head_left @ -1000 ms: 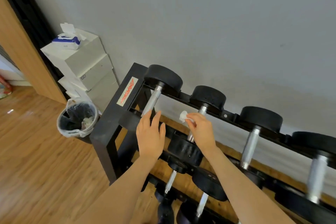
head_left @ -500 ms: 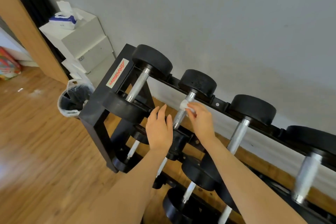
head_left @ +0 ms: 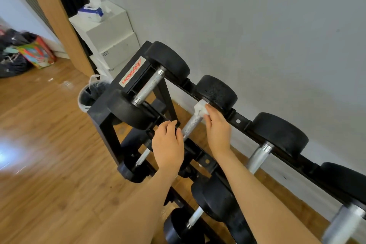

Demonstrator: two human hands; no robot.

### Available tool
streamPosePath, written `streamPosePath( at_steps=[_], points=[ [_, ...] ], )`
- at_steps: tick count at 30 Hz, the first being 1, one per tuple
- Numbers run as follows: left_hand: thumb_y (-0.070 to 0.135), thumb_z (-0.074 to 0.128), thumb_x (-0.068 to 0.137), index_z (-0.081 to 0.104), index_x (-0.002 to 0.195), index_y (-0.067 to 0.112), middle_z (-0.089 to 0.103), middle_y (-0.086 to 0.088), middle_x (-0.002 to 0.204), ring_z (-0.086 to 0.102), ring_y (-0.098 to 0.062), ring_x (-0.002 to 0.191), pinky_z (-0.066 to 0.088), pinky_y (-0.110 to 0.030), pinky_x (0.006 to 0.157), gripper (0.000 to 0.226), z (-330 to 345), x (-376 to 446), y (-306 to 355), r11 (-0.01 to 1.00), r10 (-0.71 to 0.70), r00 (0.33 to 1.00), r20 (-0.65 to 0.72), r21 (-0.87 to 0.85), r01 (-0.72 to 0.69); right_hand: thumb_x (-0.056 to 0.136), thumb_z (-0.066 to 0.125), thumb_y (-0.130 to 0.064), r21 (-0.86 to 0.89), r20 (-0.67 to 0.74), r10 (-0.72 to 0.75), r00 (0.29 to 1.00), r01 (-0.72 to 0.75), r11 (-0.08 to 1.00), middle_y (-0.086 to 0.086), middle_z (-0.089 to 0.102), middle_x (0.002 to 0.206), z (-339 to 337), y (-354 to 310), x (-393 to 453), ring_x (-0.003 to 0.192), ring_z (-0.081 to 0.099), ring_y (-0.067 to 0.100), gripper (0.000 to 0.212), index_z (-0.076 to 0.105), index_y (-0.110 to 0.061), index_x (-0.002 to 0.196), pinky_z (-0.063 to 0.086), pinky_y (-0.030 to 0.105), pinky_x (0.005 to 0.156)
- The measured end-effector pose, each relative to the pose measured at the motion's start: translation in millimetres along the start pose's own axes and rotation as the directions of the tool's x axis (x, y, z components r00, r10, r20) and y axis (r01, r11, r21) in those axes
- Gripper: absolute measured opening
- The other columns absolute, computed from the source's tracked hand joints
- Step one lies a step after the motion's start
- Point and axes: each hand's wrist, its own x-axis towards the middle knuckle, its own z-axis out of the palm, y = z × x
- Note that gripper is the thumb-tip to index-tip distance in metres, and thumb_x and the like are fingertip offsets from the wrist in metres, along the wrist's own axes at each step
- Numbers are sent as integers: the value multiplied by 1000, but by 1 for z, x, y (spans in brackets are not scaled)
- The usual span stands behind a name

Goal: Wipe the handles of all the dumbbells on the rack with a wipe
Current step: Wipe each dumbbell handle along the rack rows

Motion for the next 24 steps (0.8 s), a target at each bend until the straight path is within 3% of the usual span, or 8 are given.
streamPosePath(
  at_steps=[2, 6, 11, 13, 17, 24],
  points=[
    [22, 49, 99, 66, 121, 15, 62, -1, 123, 56, -21, 114, 46, -37, 92, 29, 4, -1, 0, 999, 17, 1000, -25, 33, -16, 92, 60, -17, -41, -60, -36, 998, 34, 999, 9, 67, 118, 4, 7, 0, 105, 65, 21, 34, 61, -7, 125, 56, 32, 82],
    [24, 48, 98, 66, 119, 15, 63, -1, 121, 56, -20, 113, 45, -38, 93, 29, 7, -2, 0, 997, 17, 999, -50, 79, -13, 90, 61, -19, -82, -111, -88, 990, 79, 993, 9, 68, 112, 12, 16, 0, 99, 65, 20, 29, 68, -7, 115, 56, 33, 77],
    [28, 43, 97, 67, 118, 17, 63, 0, 121, 55, -20, 115, 44, -38, 94, 34, 8, -3, -1, 995, 24, 999, -49, 94, -19, 95, 55, -29, 38, -142, 70, 987, -66, 997, -19, 52, 94, 19, 14, -5, 89, 54, -5, 26, 64, -11, 111, 45, 10, 74],
    [31, 39, 97, 67, 118, 18, 64, 1, 120, 55, -19, 115, 44, -38, 94, 36, 9, -2, -1, 996, 25, 999, -48, 92, -21, 94, 59, -23, 22, -135, 50, 990, -47, 999, -15, 51, 102, 20, 8, -6, 87, 55, 1, 24, 64, -10, 114, 43, 5, 66],
    [34, 33, 97, 67, 117, 19, 64, 3, 118, 55, -18, 113, 45, -37, 93, 42, 10, -3, -3, 997, 42, 997, -62, 74, -37, 91, 64, -21, -6, -132, -31, 991, 30, 1000, 11, 56, 111, 25, 1, -5, 86, 59, 12, 28, 65, -8, 116, 54, 18, 64],
    [31, 41, 97, 66, 118, 21, 64, 3, 118, 54, -18, 115, 43, -37, 94, 35, 11, -4, -4, 997, 23, 998, -53, 74, -19, 86, 70, -33, -78, -139, 10, 990, -21, 997, 10, 59, 105, 30, -8, -4, 81, 59, 14, 29, 69, -11, 105, 55, 22, 57]
  ],
)
